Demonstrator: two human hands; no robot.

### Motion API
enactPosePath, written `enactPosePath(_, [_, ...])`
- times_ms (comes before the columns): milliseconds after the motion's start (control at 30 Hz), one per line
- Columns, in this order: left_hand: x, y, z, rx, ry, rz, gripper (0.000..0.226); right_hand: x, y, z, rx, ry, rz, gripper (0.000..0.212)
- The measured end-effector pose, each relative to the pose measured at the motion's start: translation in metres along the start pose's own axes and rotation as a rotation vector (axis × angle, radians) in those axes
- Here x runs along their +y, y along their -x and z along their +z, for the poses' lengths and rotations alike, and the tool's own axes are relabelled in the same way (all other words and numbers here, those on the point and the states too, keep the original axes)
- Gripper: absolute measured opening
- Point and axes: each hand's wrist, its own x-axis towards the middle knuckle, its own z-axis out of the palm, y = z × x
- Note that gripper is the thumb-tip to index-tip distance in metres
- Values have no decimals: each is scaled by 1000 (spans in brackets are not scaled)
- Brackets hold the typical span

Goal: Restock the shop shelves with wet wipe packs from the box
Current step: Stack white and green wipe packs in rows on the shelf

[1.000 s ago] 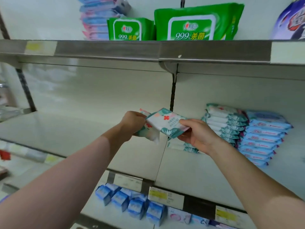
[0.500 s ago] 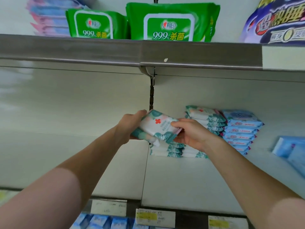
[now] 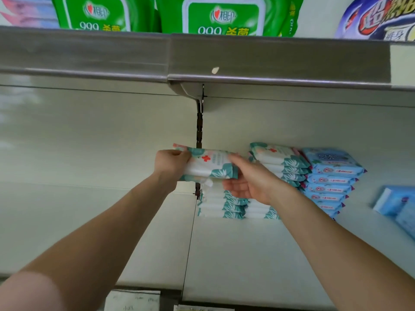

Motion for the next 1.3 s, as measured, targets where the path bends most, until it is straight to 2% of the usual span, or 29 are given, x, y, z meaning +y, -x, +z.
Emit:
enactPosePath(67, [-1, -5, 1, 49, -24, 20, 28, -2, 4, -1, -84, -10, -11, 17])
enactPosePath(100, [-2, -5, 2, 61, -44, 30, 30, -2, 3, -1, -67, -31, -40, 14])
enactPosePath(167, [-5, -7, 4, 75, -83, 48, 32, -3, -2, -1, 55, -5, -107, 24])
enactPosePath(200, [-6, -8, 5, 79, -100, 50, 32, -3, -4, 0, 135, 105, -167, 28])
enactPosePath(233, [-7, -8, 7, 83, -109, 47, 32, -3, -5, -1, 226, 320, -254, 29])
enactPosePath(300, [-5, -11, 9, 85, -110, 39, 30, -4, -3, -4, 449, 902, -502, 24])
enactPosePath(333, [-3, -12, 10, 84, -103, 34, 28, -5, 1, -5, 508, 1102, -634, 22])
enactPosePath(400, [2, -11, 12, 68, -87, 24, 25, -9, 5, -3, 384, 1264, -821, 35])
enactPosePath(467, [5, -9, 17, 32, -73, 18, 23, -9, -2, 3, 208, 1341, -864, 49])
enactPosePath(533, [6, -5, 21, -18, -60, -4, 23, -6, -12, 6, 199, 1391, -825, 52])
enactPosePath(633, [3, -4, 16, -34, -27, -52, 23, 2, -23, 1, 300, 1438, -810, 55])
enactPosePath(733, [-1, -10, 0, 4, -22, -73, 9, 9, -24, -4, 346, 1536, -756, 55])
enactPosePath(900, [-1, -14, -13, 47, 6, -58, 4, 15, -31, 6, 303, 1642, -657, 51])
enactPosePath(1100, [3, -13, -11, -24, 72, -5, 14, 24, -38, 8, 148, 1614, -554, 64])
enactPosePath(1167, [3, -14, -11, -71, 94, -14, 28, 15, -31, 7, 163, 1501, -615, 67])
enactPosePath(1233, [4, -14, -10, -157, 144, -69, 46, 3, -22, 7, 208, 1398, -771, 73])
enactPosePath(1300, [8, -13, -4, -278, 203, -148, 44, -4, -18, 7, 205, 1384, -914, 74])
